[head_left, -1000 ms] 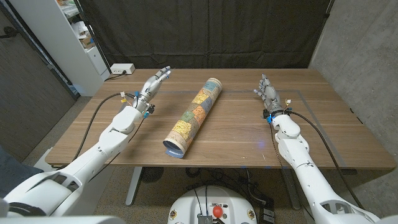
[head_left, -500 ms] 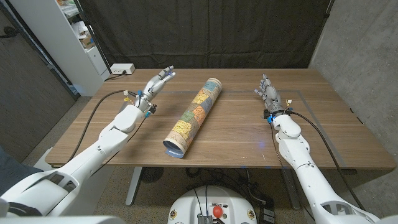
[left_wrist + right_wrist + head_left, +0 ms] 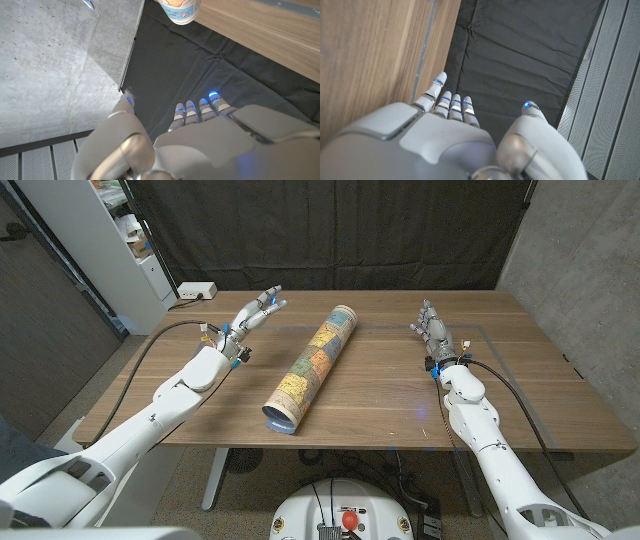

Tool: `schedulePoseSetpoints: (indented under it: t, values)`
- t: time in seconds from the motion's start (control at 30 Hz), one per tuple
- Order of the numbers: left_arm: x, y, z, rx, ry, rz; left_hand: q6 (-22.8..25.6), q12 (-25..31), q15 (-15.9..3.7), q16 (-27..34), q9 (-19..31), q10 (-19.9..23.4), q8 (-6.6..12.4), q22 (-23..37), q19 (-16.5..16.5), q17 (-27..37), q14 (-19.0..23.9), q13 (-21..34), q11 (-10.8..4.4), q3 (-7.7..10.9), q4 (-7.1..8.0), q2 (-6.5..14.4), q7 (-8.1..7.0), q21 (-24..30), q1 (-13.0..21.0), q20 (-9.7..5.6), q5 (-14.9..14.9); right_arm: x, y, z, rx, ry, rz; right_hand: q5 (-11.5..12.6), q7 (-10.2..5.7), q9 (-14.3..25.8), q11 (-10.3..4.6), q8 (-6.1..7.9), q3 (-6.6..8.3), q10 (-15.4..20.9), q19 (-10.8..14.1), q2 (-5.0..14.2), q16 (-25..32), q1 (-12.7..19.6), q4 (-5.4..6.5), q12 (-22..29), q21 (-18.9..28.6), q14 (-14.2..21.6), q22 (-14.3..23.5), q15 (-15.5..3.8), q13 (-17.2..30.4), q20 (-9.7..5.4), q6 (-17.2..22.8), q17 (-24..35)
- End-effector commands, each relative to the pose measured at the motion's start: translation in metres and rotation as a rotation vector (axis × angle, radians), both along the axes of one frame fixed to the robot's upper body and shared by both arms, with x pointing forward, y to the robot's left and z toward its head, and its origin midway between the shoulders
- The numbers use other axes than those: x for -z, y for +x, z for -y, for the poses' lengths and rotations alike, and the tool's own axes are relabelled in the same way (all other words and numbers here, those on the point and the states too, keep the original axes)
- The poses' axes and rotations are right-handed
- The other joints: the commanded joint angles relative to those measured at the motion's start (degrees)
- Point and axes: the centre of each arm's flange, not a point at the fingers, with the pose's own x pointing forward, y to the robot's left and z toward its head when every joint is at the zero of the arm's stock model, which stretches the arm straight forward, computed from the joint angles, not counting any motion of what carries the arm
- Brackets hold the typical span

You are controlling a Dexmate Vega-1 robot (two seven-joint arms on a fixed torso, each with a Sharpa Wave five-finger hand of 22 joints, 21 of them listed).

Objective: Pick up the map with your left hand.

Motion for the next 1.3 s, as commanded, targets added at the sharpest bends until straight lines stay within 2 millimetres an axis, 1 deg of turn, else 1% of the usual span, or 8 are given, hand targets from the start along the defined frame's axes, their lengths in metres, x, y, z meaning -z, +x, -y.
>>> schedulePoseSetpoints:
  t: [0.03,0.23,0.37,0.8,1.1,1.27,1.3]
  values:
    - [-0.006,-0.006,-0.010,-0.044,0.044,0.051,0.0,0.0,-0.24,-0.2,0.2,-0.2,-0.05,0.1,-4.6,0.1,0.0,0.1,-0.43,0.00,-0.56,0.0,-0.29,-0.3,1.1,0.33,0.3,0.001,-0.001,-0.001,0.016,0.007,0.003,0.3,-0.06,0.1,0.07,-0.32,0.04,0.4,0.5,0.31,0.0,0.4,-0.22,-0.3,-0.4,0.2,0.3,0.18,0.2,-0.20,0.4,0.1]
    - [-0.010,-0.004,-0.013,-0.055,0.075,0.078,0.3,0.2,-0.54,-0.2,0.2,0.4,0.05,0.1,-4.3,0.1,0.3,0.2,-0.88,0.09,-1.00,-0.1,-0.39,-0.6,1.5,0.43,0.3,-0.001,-0.002,-0.001,0.027,0.015,0.013,0.3,-0.11,0.1,0.04,-0.36,0.01,0.5,0.6,0.32,0.0,0.4,-0.27,-0.4,-0.6,0.2,0.3,0.19,0.2,-0.25,0.3,0.1]
    - [-0.012,-0.001,-0.015,-0.059,0.095,0.093,0.6,0.2,-0.78,-0.1,0.2,0.6,0.15,0.1,-3.9,0.1,0.7,0.2,-0.90,0.10,-1.24,-0.2,-0.60,-0.6,1.7,0.35,0.4,-0.002,-0.002,-0.002,0.037,0.019,0.015,0.3,-0.10,0.1,0.06,-0.36,-0.02,0.5,0.6,0.31,0.0,0.4,-0.32,-0.5,-0.7,0.2,0.3,0.09,0.3,-0.22,0.4,0.1]
    - [-0.021,0.010,-0.020,-0.049,0.138,0.135,1.4,0.4,-0.79,0.0,0.2,1.3,0.36,0.2,-3.2,0.1,1.3,0.2,-1.02,0.11,-1.66,-0.4,-0.60,-0.8,2.0,0.40,0.4,-0.006,-0.005,-0.004,0.073,0.033,0.023,0.4,-0.10,0.1,0.13,-0.41,-0.08,0.7,0.8,0.35,-0.1,0.5,-0.39,-0.6,-1.1,0.3,0.3,0.13,0.3,-0.25,0.4,0.0]
    - [-0.030,0.010,-0.015,-0.063,0.213,0.163,1.7,0.5,-1.08,0.1,0.2,1.8,0.38,0.2,-2.8,0.1,1.7,0.2,-1.19,0.10,-1.87,-0.5,-0.72,-1.0,2.0,0.53,0.5,-0.005,-0.008,-0.001,0.093,0.046,0.027,0.4,-0.08,0.1,0.07,-0.44,-0.13,0.7,0.8,0.38,-0.1,0.5,-0.42,-0.7,-1.3,0.3,0.3,0.14,0.3,-0.23,0.4,0.0]
    - [-0.028,0.007,-0.012,-0.076,0.239,0.187,1.8,0.5,-1.12,0.1,0.3,2.0,0.40,0.2,-2.7,0.2,1.9,0.3,-1.13,0.12,-1.99,-0.6,-0.83,-1.1,2.1,0.66,0.6,-0.005,-0.008,0.001,0.096,0.049,0.029,0.4,-0.09,0.1,0.03,-0.43,-0.16,0.7,0.9,0.40,-0.1,0.5,-0.43,-0.8,-1.4,0.3,0.3,0.13,0.3,-0.24,0.4,-0.1]
    - [-0.028,0.007,-0.012,-0.077,0.242,0.190,1.9,0.5,-1.13,0.1,0.3,2.0,0.40,0.2,-2.6,0.2,1.9,0.3,-1.34,0.12,-2.03,-0.6,-0.87,-1.1,2.2,0.67,0.6,-0.005,-0.008,0.001,0.097,0.050,0.030,0.4,-0.10,0.1,-0.01,-0.44,-0.17,0.7,0.9,0.39,-0.1,0.5,-0.44,-0.8,-1.5,0.4,0.3,0.11,0.3,-0.26,0.4,-0.1]
